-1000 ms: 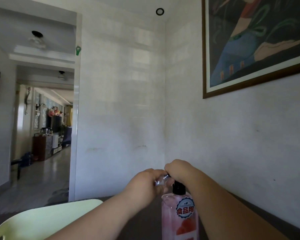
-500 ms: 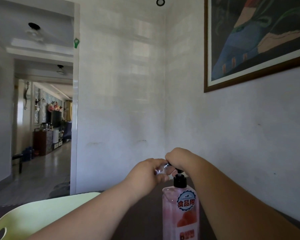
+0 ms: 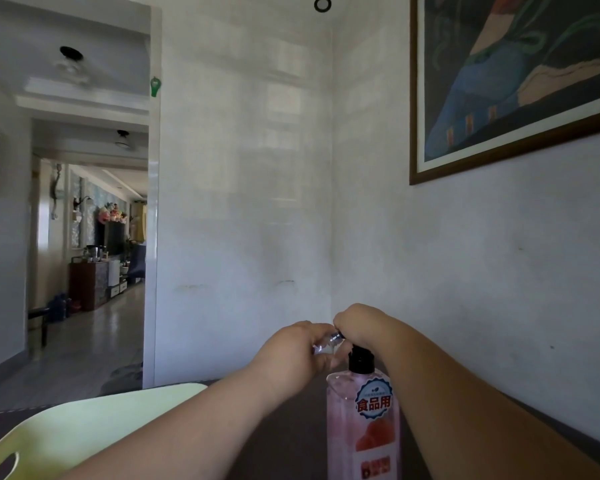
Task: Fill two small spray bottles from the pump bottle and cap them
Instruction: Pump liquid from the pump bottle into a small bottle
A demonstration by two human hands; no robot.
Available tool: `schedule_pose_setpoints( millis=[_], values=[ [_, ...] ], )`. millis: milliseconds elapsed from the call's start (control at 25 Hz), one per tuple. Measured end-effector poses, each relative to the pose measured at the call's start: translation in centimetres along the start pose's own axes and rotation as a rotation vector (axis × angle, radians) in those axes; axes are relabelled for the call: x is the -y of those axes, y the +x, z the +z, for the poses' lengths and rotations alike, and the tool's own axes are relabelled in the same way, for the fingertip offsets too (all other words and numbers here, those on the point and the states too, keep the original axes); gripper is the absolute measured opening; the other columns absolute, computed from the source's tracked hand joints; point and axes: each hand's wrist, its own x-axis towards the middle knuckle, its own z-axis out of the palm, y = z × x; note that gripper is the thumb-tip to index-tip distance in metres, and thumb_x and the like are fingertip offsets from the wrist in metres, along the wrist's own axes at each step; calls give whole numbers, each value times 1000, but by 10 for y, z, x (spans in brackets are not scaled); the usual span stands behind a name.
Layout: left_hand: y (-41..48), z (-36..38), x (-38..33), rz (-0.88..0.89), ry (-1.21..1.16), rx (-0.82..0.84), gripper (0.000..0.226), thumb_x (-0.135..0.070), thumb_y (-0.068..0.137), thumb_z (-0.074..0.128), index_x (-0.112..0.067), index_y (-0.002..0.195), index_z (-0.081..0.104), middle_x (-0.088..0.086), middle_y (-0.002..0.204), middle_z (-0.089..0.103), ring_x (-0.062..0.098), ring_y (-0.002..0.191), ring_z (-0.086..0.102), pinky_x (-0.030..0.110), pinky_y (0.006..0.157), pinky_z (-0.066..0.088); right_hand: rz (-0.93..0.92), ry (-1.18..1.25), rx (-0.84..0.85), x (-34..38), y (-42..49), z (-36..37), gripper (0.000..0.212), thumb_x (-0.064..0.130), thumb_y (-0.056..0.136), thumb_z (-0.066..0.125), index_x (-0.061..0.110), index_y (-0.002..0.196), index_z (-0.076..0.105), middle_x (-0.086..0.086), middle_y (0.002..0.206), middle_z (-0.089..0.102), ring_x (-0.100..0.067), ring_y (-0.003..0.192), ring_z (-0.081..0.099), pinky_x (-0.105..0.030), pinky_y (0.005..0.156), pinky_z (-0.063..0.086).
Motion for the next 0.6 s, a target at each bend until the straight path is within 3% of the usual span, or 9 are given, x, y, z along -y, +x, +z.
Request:
schedule_pose_setpoints(
  millis=[80, 200, 320, 480, 600],
  values=[
    [-1, -2, 0, 6, 5, 3, 35, -28, 86, 60, -31, 120, 56, 3, 116, 60, 21, 104, 57, 24, 88, 44, -8, 37, 14, 0, -3, 0, 22, 10, 94, 52, 0, 112, 60, -19, 117, 64, -19, 75, 49, -27, 73, 40],
    [0, -6, -3, -1, -46, -15, 34, -28, 85, 61, -31, 119, 57, 3, 114, 59, 22, 100, 58, 28, 89, 46, -40, 120, 35, 2, -1, -10, 19, 12, 93, 43, 2, 93, 60, -21, 105, 71, -24, 65, 55, -29, 68, 46],
    [3, -8, -3, 5, -24, -12, 34, -28, 85, 61, -32, 118, 57, 3, 114, 58, 22, 100, 57, 31, 90, 47, -63, 45, 62, 2, 5, -13, 20, 11, 94, 42, 3, 85, 58, -18, 100, 72, -26, 69, 58, -30, 72, 48],
    [3, -3, 0, -7, -57, -35, 32, -28, 85, 61, -31, 117, 58, 1, 114, 60, 19, 99, 58, 25, 85, 45, -40, 9, 89, 0, 10, -9, 23, 12, 91, 41, 5, 73, 53, -13, 78, 72, -22, 58, 56, -27, 59, 43],
    [3, 0, 1, -13, -96, -58, 32, -29, 84, 62, -33, 116, 59, -1, 112, 60, 14, 90, 55, 20, 81, 42, -163, -289, 126, 0, 10, -9, 16, 7, 92, 51, 7, 76, 53, -6, 79, 71, -15, 54, 51, -21, 51, 37]
  ],
)
